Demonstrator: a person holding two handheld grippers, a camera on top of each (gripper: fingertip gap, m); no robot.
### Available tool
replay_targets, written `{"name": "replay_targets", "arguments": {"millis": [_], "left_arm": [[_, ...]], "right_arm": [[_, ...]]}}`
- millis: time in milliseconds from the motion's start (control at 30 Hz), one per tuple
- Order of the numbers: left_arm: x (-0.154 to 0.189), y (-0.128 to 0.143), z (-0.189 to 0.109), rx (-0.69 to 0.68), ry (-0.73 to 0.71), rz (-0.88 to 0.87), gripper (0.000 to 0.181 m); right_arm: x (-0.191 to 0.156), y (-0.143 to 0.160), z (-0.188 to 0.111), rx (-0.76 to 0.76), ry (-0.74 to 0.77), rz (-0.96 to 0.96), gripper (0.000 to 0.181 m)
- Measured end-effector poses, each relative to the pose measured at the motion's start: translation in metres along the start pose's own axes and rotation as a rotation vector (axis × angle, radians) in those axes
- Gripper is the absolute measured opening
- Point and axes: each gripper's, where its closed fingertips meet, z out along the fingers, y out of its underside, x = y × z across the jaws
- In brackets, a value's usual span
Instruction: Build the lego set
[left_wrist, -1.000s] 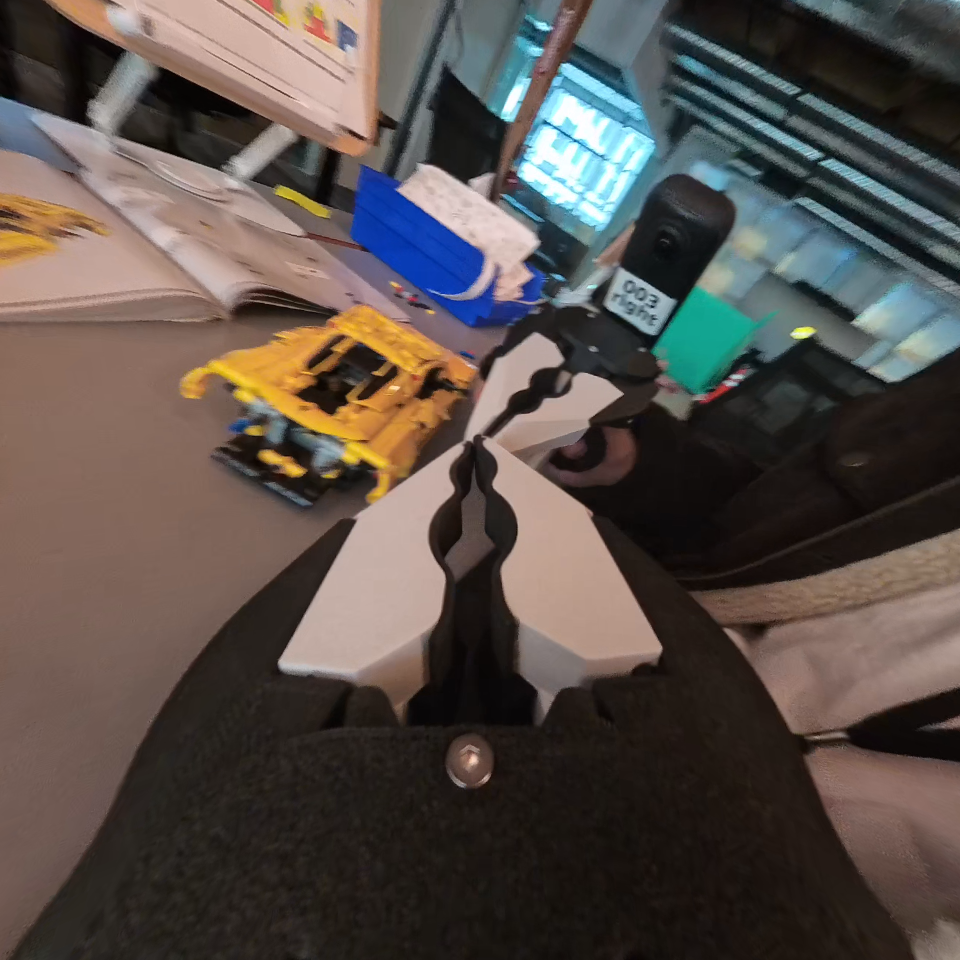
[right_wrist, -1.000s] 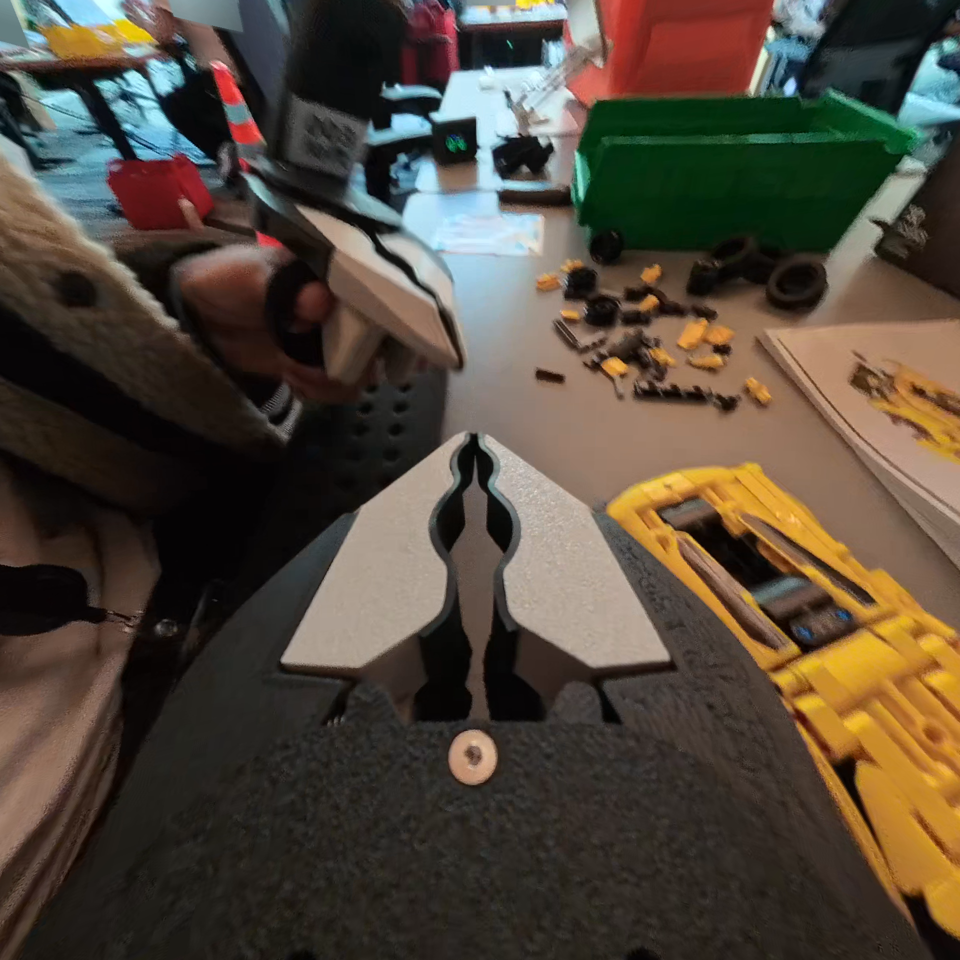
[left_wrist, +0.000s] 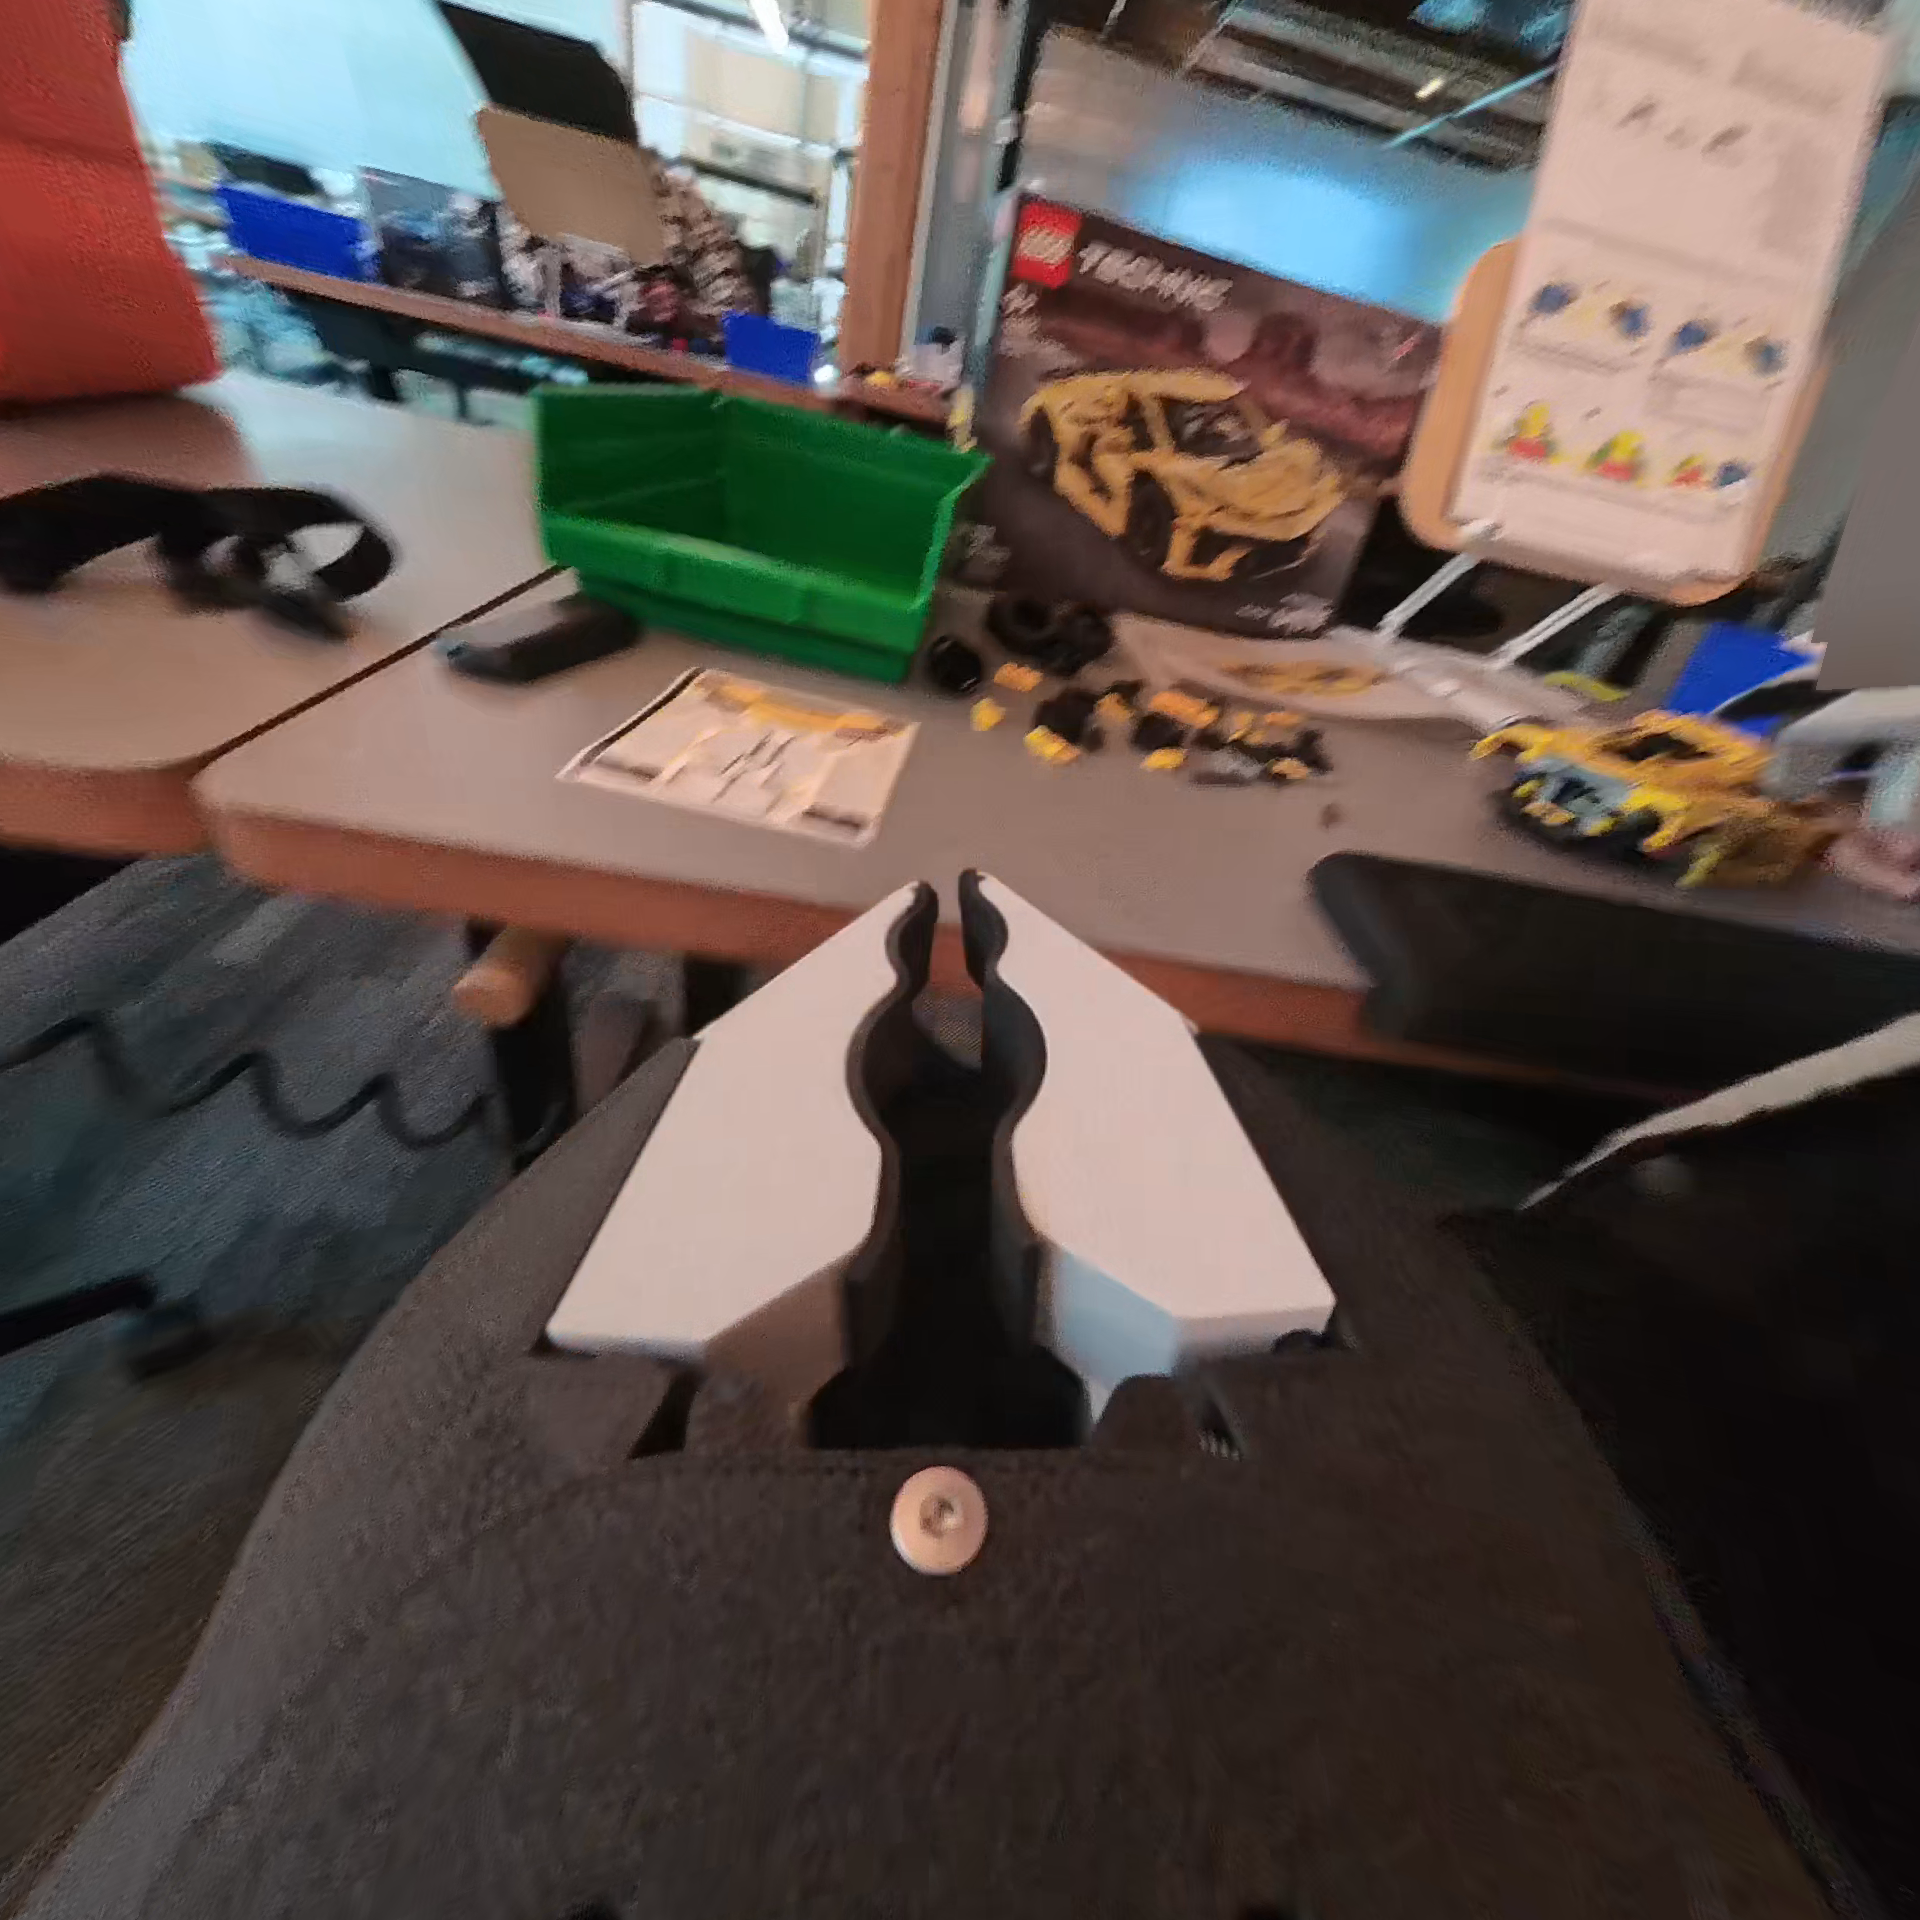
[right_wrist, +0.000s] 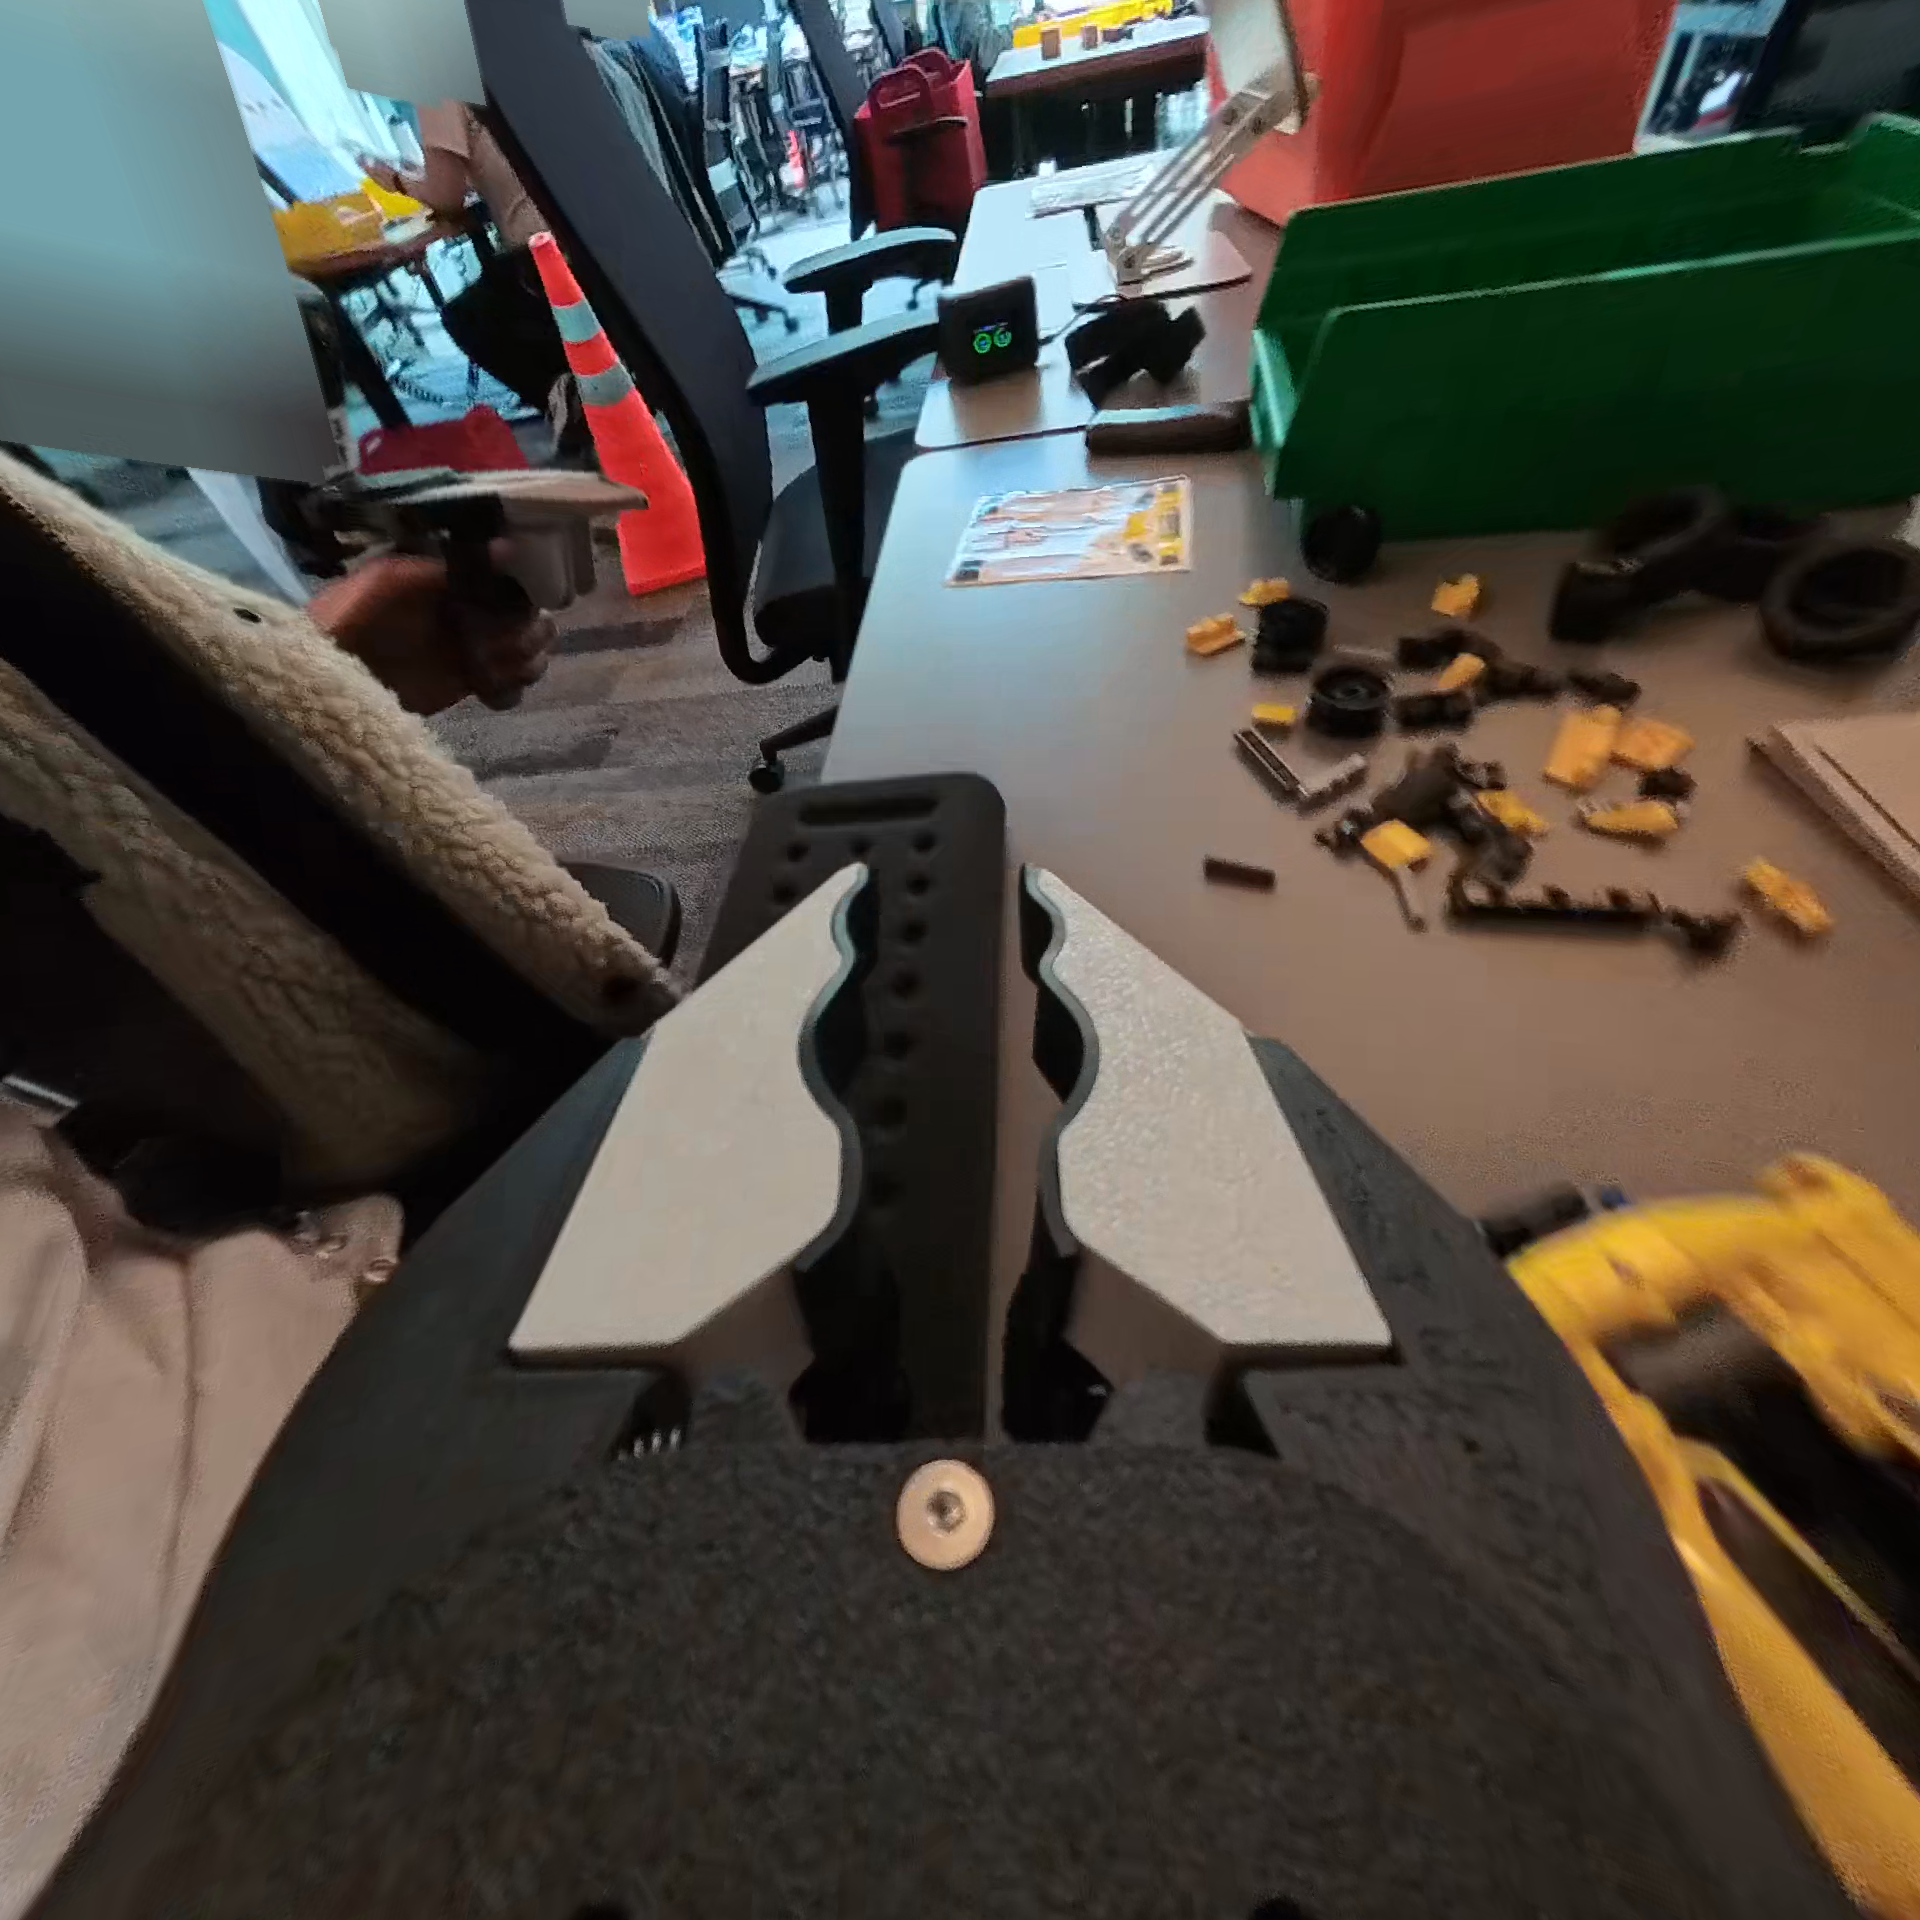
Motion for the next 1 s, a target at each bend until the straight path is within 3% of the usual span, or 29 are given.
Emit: {"name": "replay_targets", "arguments": {"millis": [167, 267, 400, 500, 667, 833, 900, 1000], "left_arm": [[-0.084, 0.102, -0.042, -0.166, -0.202, -0.017, 0.014], [-0.125, 0.193, -0.07, -0.258, -0.265, -0.123, 0.02], [-0.172, 0.329, -0.091, -0.395, -0.385, -0.425, 0.019], [-0.21, 0.407, -0.073, -0.439, -0.476, -0.506, 0.022], [-0.279, 0.501, -0.005, -0.525, -0.491, -0.478, 0.027], [-0.34, 0.563, 0.06, -0.592, -0.462, -0.444, 0.028], [-0.357, 0.591, 0.074, -0.661, -0.477, -0.422, 0.024], [-0.376, 0.629, 0.086, -0.693, -0.585, -0.563, 0.024]], "right_arm": [[-0.017, -0.017, 0.071, -0.036, 0.002, -0.15, 0.027], [-0.01, -0.028, 0.104, -0.033, 0.063, -0.236, 0.028], [0.017, -0.033, 0.126, -0.025, 0.168, -0.254, 0.027], [0.032, -0.027, 0.133, -0.005, 0.215, -0.192, 0.026], [0.046, -0.019, 0.135, -0.015, 0.281, -0.201, 0.026], [0.055, -0.01, 0.139, -0.052, 0.299, -0.19, 0.028], [0.058, -0.008, 0.14, -0.057, 0.307, -0.179, 0.028], [0.066, -0.005, 0.138, -0.068, 0.338, -0.152, 0.028]]}}
